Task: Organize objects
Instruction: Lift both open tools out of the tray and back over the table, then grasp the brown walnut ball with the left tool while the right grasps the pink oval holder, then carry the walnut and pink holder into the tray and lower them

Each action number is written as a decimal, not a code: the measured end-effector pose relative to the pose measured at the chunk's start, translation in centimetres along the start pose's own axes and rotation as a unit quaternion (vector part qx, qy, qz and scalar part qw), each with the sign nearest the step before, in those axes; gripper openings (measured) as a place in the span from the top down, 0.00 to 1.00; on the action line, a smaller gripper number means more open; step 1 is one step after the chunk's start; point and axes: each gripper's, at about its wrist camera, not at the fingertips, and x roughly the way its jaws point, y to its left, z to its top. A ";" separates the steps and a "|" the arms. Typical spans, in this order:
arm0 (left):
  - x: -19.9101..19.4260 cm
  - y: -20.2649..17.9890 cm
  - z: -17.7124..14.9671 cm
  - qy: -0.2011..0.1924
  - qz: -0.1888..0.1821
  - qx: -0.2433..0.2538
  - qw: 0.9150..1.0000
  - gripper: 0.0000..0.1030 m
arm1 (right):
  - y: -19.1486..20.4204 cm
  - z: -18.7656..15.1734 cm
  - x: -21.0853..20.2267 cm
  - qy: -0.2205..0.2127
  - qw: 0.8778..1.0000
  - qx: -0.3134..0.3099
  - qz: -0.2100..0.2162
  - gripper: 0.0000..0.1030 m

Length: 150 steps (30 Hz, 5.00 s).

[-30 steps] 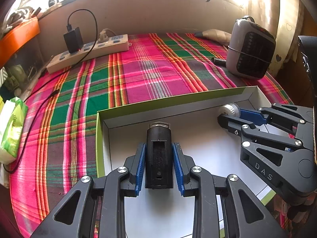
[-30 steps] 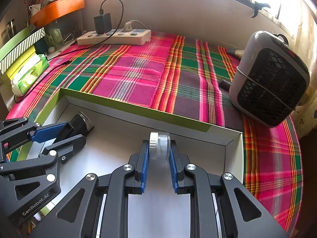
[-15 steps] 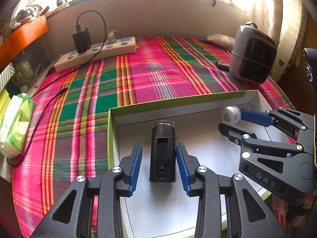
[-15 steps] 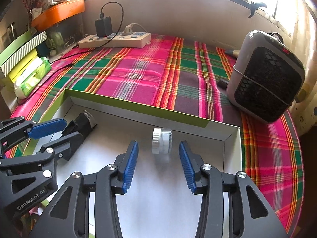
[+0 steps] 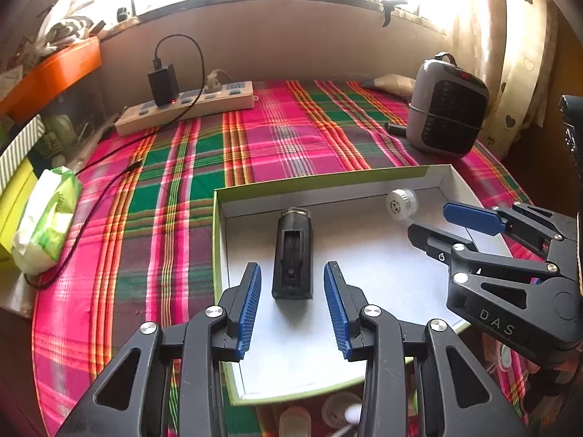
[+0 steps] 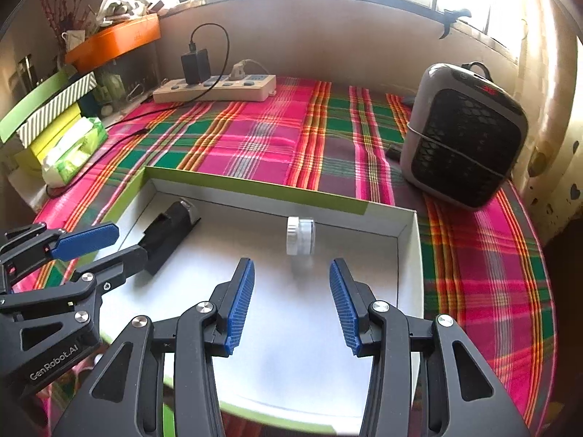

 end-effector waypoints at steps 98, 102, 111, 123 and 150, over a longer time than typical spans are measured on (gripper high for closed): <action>-5.9 3.7 -12.1 0.002 -0.006 -0.083 0.997 0.59 | -2.6 -11.2 -5.4 0.006 0.999 0.044 -0.023 0.50; -5.8 3.7 -12.0 0.000 -0.003 -0.084 0.996 0.59 | -2.5 -10.9 -5.2 0.007 0.999 0.039 -0.024 0.50; -5.7 3.5 -12.1 -0.002 0.017 -0.069 0.997 0.69 | -2.2 -10.8 -5.2 0.004 0.999 0.035 -0.021 0.67; -5.8 3.8 -12.1 -0.003 0.017 -0.072 0.997 0.73 | -2.2 -10.9 -5.3 0.002 0.999 0.035 -0.019 0.82; -7.1 3.3 -10.7 -0.022 0.004 -0.064 0.998 0.72 | -2.3 -10.2 -6.5 -0.014 0.999 0.038 -0.006 0.82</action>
